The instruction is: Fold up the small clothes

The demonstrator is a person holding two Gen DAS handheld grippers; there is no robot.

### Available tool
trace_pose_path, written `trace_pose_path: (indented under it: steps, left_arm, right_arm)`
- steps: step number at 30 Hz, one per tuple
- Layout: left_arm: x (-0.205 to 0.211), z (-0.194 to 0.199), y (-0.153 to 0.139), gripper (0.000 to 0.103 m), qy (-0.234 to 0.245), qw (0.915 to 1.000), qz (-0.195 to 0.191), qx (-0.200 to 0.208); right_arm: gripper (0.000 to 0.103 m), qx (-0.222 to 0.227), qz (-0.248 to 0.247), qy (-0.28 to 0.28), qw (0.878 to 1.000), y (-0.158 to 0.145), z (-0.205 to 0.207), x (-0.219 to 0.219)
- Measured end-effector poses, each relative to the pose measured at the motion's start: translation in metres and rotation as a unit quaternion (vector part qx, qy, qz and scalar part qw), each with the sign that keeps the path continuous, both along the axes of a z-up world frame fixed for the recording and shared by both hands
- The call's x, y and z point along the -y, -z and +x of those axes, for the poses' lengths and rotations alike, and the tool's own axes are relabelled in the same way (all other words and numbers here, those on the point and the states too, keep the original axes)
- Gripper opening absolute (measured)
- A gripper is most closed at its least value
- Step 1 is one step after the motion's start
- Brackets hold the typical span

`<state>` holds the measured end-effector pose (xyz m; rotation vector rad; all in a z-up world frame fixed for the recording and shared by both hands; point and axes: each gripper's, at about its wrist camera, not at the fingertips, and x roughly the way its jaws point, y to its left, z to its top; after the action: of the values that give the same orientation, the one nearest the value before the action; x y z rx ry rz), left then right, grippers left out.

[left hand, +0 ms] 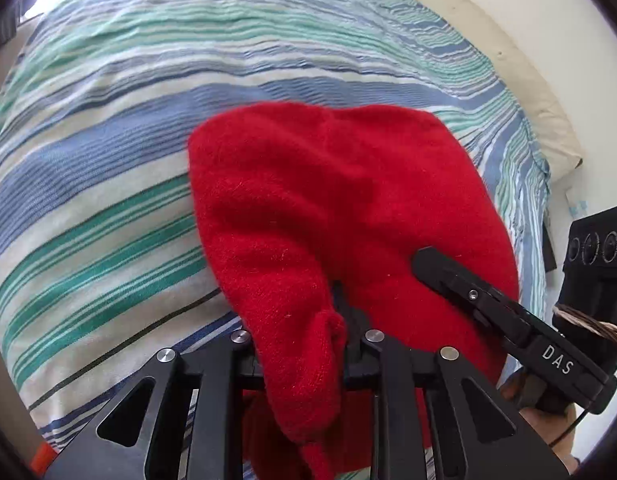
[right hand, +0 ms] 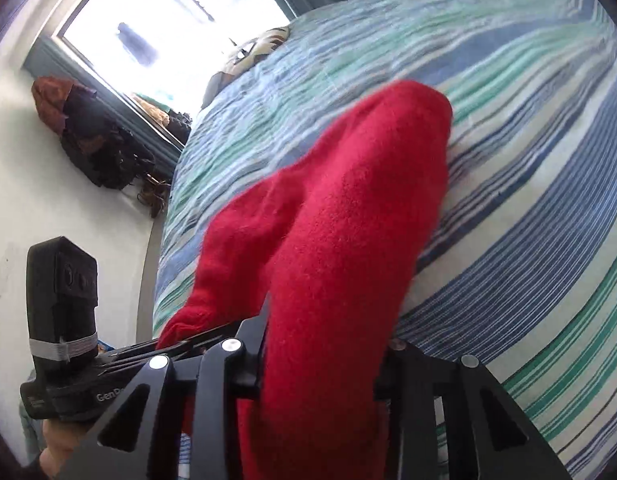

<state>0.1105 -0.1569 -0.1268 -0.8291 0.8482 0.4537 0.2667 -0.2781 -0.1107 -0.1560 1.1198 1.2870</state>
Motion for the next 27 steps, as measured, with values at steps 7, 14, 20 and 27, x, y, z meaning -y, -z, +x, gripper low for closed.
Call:
trace_pose_path:
  steps: [7, 14, 20, 27]
  left_arm:
    - [0.031, 0.031, -0.121, 0.02, 0.029, 0.9881, 0.088, 0.123]
    - [0.034, 0.089, -0.079, 0.064, 0.014, 0.9954, 0.093, 0.016]
    - [0.105, 0.022, -0.04, 0.084, 0.004, 0.9647, 0.231, -0.127]
    - [0.188, -0.053, -0.105, 0.097, -0.016, 0.9616, 0.247, -0.119]
  right_arm:
    - [0.03, 0.098, 0.112, -0.02, 0.989, -0.124, 0.029, 0.036]
    - [0.082, 0.05, 0.026, 0.049, 0.997, -0.099, 0.115, 0.046]
    - [0.095, 0.124, -0.053, 0.09, 0.987, -0.066, 0.089, 0.14]
    - [0.098, 0.168, -0.064, 0.093, 0.979, -0.113, -0.022, 0.226]
